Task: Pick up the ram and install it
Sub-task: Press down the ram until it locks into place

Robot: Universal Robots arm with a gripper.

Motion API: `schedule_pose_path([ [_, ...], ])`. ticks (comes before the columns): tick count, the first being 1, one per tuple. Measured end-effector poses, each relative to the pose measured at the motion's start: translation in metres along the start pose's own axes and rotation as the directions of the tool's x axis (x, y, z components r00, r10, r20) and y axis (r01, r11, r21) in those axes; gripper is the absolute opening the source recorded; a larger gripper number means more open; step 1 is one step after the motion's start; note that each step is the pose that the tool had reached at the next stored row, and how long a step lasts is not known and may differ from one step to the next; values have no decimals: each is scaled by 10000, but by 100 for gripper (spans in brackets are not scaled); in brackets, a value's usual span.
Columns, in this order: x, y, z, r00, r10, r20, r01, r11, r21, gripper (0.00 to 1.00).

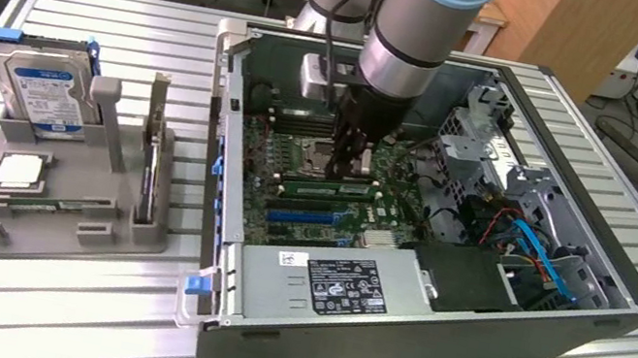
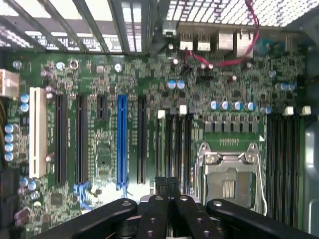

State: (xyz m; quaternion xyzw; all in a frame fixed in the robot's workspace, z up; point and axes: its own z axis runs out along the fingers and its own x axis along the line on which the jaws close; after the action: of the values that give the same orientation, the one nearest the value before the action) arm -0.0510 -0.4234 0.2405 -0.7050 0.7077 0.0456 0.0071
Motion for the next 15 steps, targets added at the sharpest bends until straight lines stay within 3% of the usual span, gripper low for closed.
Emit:
schedule_pose_path([
  [15,-1,-96,-5,10000,0,0,0,10000,0,9],
])
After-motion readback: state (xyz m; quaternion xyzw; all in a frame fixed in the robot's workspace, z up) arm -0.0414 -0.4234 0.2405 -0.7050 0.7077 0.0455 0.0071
